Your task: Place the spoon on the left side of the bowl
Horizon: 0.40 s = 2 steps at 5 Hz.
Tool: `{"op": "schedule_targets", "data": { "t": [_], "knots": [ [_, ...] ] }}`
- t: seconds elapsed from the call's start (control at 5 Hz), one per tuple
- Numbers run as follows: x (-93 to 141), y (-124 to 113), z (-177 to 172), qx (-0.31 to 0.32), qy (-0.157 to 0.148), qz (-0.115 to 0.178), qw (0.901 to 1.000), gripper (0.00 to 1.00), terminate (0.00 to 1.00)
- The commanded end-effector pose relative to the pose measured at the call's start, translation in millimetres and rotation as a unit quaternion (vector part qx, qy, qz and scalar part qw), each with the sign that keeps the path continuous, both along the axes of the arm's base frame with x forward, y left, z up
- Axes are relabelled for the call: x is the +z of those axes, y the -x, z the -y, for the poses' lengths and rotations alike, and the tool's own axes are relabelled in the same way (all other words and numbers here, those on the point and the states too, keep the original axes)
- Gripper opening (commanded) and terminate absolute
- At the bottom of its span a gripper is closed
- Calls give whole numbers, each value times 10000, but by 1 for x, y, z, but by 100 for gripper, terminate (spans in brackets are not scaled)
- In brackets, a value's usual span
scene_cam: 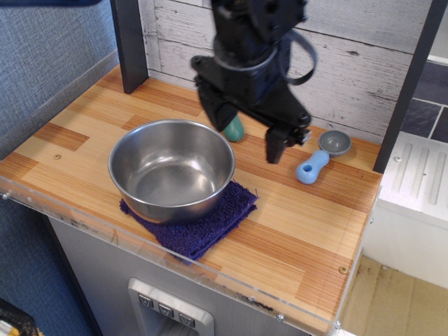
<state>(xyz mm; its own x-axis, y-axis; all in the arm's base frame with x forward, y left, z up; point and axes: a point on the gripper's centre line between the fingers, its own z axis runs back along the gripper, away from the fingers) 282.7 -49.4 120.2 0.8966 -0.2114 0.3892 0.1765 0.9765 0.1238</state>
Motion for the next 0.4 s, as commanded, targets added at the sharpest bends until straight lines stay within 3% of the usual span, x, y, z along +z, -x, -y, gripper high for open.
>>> {"op": "schedule_targets", "data": {
  "t": [0.0,0.2],
  "knots": [
    [1,-38,15,62,-34,127,9999,100,0],
    [-24,-57,27,51,134,-86,9999,100,0]
  ]
}}
